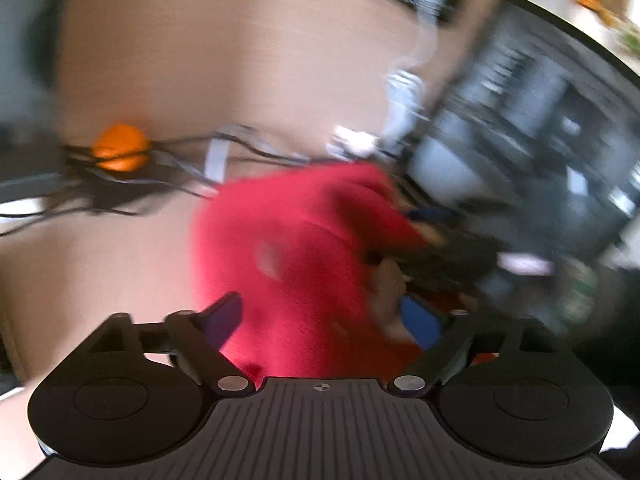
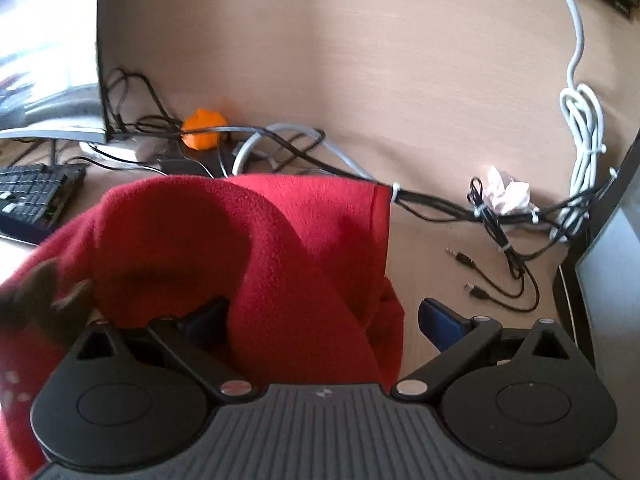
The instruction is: Fold clothes
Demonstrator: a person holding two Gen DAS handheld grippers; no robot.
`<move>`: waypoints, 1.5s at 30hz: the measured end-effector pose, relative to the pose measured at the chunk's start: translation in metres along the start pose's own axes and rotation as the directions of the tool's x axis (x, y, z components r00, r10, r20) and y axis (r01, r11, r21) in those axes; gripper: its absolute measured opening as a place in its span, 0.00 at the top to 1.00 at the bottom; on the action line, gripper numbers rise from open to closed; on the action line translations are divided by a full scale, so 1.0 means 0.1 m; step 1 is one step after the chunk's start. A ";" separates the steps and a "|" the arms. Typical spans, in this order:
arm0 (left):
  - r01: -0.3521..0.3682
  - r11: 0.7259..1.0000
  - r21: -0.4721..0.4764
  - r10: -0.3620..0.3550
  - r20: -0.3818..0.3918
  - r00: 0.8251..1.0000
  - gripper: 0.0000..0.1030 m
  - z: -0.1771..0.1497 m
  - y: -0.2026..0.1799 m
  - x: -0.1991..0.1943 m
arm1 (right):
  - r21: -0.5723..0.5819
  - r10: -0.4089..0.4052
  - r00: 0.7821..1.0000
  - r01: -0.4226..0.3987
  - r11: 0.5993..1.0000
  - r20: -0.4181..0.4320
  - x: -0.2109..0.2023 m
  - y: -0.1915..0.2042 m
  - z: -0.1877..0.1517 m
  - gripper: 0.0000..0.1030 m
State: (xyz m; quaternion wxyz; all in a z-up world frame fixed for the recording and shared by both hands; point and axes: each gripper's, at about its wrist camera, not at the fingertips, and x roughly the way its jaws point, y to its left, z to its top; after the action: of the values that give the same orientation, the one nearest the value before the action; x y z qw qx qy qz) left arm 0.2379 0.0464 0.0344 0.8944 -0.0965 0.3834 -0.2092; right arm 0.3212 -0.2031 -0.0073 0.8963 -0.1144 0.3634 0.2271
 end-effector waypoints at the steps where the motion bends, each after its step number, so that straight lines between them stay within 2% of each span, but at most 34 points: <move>1: -0.042 0.999 0.000 0.042 0.000 0.999 0.09 0.02 0.01 0.04 | -0.005 0.008 1.000 -0.008 1.000 0.014 -0.07 -0.03 0.02 0.03; 4: -0.104 0.994 0.020 0.105 -0.012 0.994 0.09 0.02 0.01 0.16 | 0.022 -0.009 0.996 0.007 1.000 0.084 -0.31 -0.14 0.12 0.02; 7: -0.130 0.991 0.025 0.131 -0.035 0.991 0.09 0.01 0.03 0.27 | 0.083 -0.086 0.986 0.075 0.994 0.145 -0.39 -0.27 0.23 0.02; 10: -0.148 0.989 0.025 0.149 -0.052 0.987 0.07 0.01 0.07 0.36 | 0.091 -0.161 0.983 0.153 0.984 0.086 -0.15 -0.32 0.25 0.02; 12: -0.151 0.988 0.020 0.152 -0.061 0.986 0.06 -0.01 0.10 0.39 | 0.085 -0.189 0.982 0.188 0.979 0.002 0.10 -0.34 0.18 0.02; 15: -0.156 0.988 0.019 0.157 -0.067 0.985 0.05 -0.05 0.11 0.42 | 0.090 -0.222 0.974 0.225 0.970 -0.046 0.28 -0.39 0.04 0.00; 23: -0.154 0.988 -0.008 0.154 -0.062 0.986 0.05 -0.05 0.12 0.46 | 0.264 -0.118 0.989 0.138 0.955 -0.089 0.36 -0.66 -0.06 0.01; 28: -0.110 0.994 -0.027 0.110 -0.002 0.994 0.06 0.07 0.10 0.22 | 0.244 -0.114 0.993 0.111 0.963 -0.002 0.03 -0.65 0.08 0.01; 29: -0.098 0.995 -0.032 0.098 0.013 0.995 0.06 0.11 0.09 0.17 | 0.239 -0.105 0.994 0.100 0.966 0.008 0.01 -0.65 0.12 0.03; 31: -0.073 0.997 -0.036 0.074 0.047 0.996 0.06 0.18 0.03 0.12 | 0.206 -0.093 0.996 0.087 0.975 0.018 -0.02 -0.60 0.17 0.15; 33: -0.049 0.999 -0.021 0.050 0.072 0.996 0.06 0.22 -0.05 0.09 | 0.169 -0.094 0.995 0.089 0.982 0.020 -0.04 -0.55 0.21 0.16; 37: -0.011 0.999 0.032 0.009 0.048 0.999 0.06 0.20 -0.24 0.20 | 0.134 -0.128 0.992 0.128 0.983 -0.009 0.01 -0.56 0.21 0.16; 40: -0.044 0.998 0.048 0.043 0.012 0.999 0.06 0.14 -0.28 0.36 | 0.130 -0.172 0.983 0.180 0.975 -0.071 0.15 -0.63 0.14 0.14; 42: -0.065 0.996 0.059 0.066 -0.012 0.998 0.05 0.10 -0.30 0.46 | 0.125 -0.184 0.979 0.194 0.973 -0.089 0.20 -0.63 0.10 0.14; 45: -0.096 0.992 0.077 0.100 -0.047 0.994 0.04 0.04 -0.34 0.62 | 0.078 -0.221 0.971 0.228 0.970 -0.091 0.27 -0.58 0.10 0.08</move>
State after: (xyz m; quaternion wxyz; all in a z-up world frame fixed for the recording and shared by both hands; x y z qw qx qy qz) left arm 0.2688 -0.0122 0.0085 0.8966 -0.0389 0.4020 -0.1814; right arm 0.3721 -0.2412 -0.0167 0.9049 -0.1244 0.3939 0.1030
